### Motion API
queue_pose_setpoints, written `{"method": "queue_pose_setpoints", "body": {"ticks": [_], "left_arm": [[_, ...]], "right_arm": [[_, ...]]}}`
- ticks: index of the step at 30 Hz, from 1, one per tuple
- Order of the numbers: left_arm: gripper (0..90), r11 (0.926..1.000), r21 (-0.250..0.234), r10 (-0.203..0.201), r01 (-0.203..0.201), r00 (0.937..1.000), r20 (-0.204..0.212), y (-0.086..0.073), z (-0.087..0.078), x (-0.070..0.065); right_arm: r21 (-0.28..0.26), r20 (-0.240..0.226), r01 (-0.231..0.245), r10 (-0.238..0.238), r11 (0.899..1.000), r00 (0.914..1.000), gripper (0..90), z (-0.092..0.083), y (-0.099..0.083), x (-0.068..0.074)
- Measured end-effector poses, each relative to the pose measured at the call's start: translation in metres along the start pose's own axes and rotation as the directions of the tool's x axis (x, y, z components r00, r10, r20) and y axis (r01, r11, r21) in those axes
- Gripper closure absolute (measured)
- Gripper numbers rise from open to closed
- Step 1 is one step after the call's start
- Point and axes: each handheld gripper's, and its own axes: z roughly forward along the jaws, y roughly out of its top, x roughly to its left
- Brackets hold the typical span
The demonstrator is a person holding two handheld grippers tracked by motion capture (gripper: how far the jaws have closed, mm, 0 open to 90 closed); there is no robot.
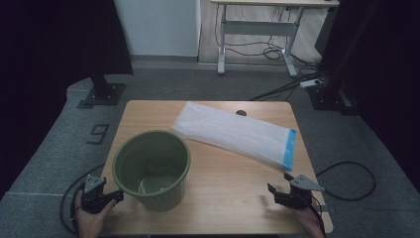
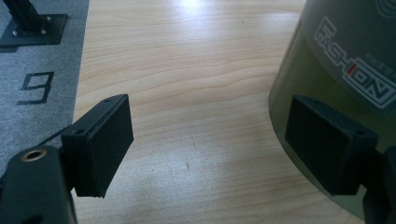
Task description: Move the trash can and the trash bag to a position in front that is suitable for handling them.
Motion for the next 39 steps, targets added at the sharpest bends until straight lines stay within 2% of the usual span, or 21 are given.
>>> {"method": "queue_pose_setpoints", "body": {"ticks": [3,4,8,12,17,18,19,20,22,24,27,29,31,33,34,36,37,39], "left_arm": [[15.4,0.9999,0.005,0.011,-0.011,0.9999,-0.005,-0.001,-0.001,-0.001],[15.4,1.0,-0.001,0.009,-0.009,0.9999,0.01,-0.002,-0.002,-0.002],[15.0,0.9998,-0.01,0.018,-0.018,0.9995,0.025,-0.004,-0.008,-0.004],[14.7,0.9996,-0.01,0.027,-0.026,0.999,0.035,-0.011,-0.018,-0.008],[14.5,0.9995,-0.015,0.029,-0.029,0.999,0.035,-0.023,-0.035,-0.015],[14.4,0.9995,-0.023,0.021,-0.02,0.9984,0.053,-0.026,-0.039,-0.017],[14.3,0.9995,-0.023,0.021,-0.02,0.9984,0.053,-0.026,-0.039,-0.017],[14.1,0.9993,-0.032,0.02,-0.017,0.9952,0.096,-0.031,-0.043,-0.022],[13.4,0.9984,-0.024,0.054,-0.051,0.9917,0.117,-0.034,-0.045,-0.029],[12.9,0.9962,-0.024,0.087,-0.084,0.9825,0.165,-0.035,-0.046,-0.036],[11.3,0.99,-0.041,0.141,-0.135,0.963,0.23,-0.032,-0.047,-0.046],[10.7,0.9867,-0.056,0.162,-0.153,0.9483,0.273,-0.028,-0.045,-0.052],[8.9,0.982,-0.057,0.189,-0.18,0.9369,0.294,-0.024,-0.042,-0.057],[8.5,0.9782,-0.055,0.207,-0.2,0.9248,0.319,-0.019,-0.036,-0.062],[8.3,0.9739,-0.048,0.225,-0.222,0.9203,0.32,-0.017,-0.033,-0.065],[6.2,0.9687,-0.044,0.245,-0.244,0.9155,0.319,-0.013,-0.029,-0.069],[4.6,0.9661,-0.039,0.254,-0.255,0.9107,0.326,-0.01,-0.026,-0.071],[5.3,0.9641,-0.042,0.261,-0.262,0.9057,0.334,-0.005,-0.022,-0.072]], "right_arm": [[-0.008,0.019,-0.011,0.011,1.0,0.9998,19.4,-0.001,0.001,-0.003],[-0.004,0.026,-0.017,0.017,1.0,0.9995,19.5,-0.001,0.0,-0.004],[0.023,0.029,-0.009,0.008,1.0,0.9995,19.5,0.002,-0.001,-0.005],[-0.009,-0.002,-0.009,0.009,1.0,1.0,19.6,0.004,0.005,-0.004],[-0.013,-0.029,-0.001,0.001,1.0,0.9996,19.6,0.014,0.013,-0.004],[-0.017,-0.035,0.001,-0.002,1.0,0.9994,19.6,0.017,0.014,-0.005],[-0.017,-0.035,0.001,-0.002,1.0,0.9994,19.6,0.017,0.014,-0.005],[-0.03,-0.047,-0.004,0.003,1.0,0.9989,20.0,0.021,0.019,-0.005],[-0.039,-0.056,-0.005,0.003,0.999,0.9984,20.2,0.024,0.022,-0.004],[-0.042,-0.063,-0.004,0.001,0.999,0.998,20.3,0.027,0.024,-0.004],[-0.033,-0.066,0.002,-0.004,0.999,0.9978,20.3,0.03,0.024,-0.003],[-0.026,-0.06,0.002,-0.004,1.0,0.9982,20.4,0.03,0.023,-0.004],[-0.022,-0.05,-0.007,0.005,1.0,0.9987,20.4,0.029,0.023,-0.004],[-0.033,-0.058,-0.037,0.035,0.999,0.9977,20.8,0.025,0.024,-0.004],[-0.041,-0.062,-0.044,0.042,0.998,0.9972,21.1,0.023,0.025,-0.003],[-0.04,-0.057,-0.035,0.032,0.999,0.9978,21.0,0.021,0.025,-0.001],[-0.037,-0.055,-0.031,0.029,0.999,0.998,21.1,0.02,0.025,0.0],[-0.028,-0.05,-0.031,0.03,0.999,0.9983,21.0,0.018,0.022,0.001]]}}
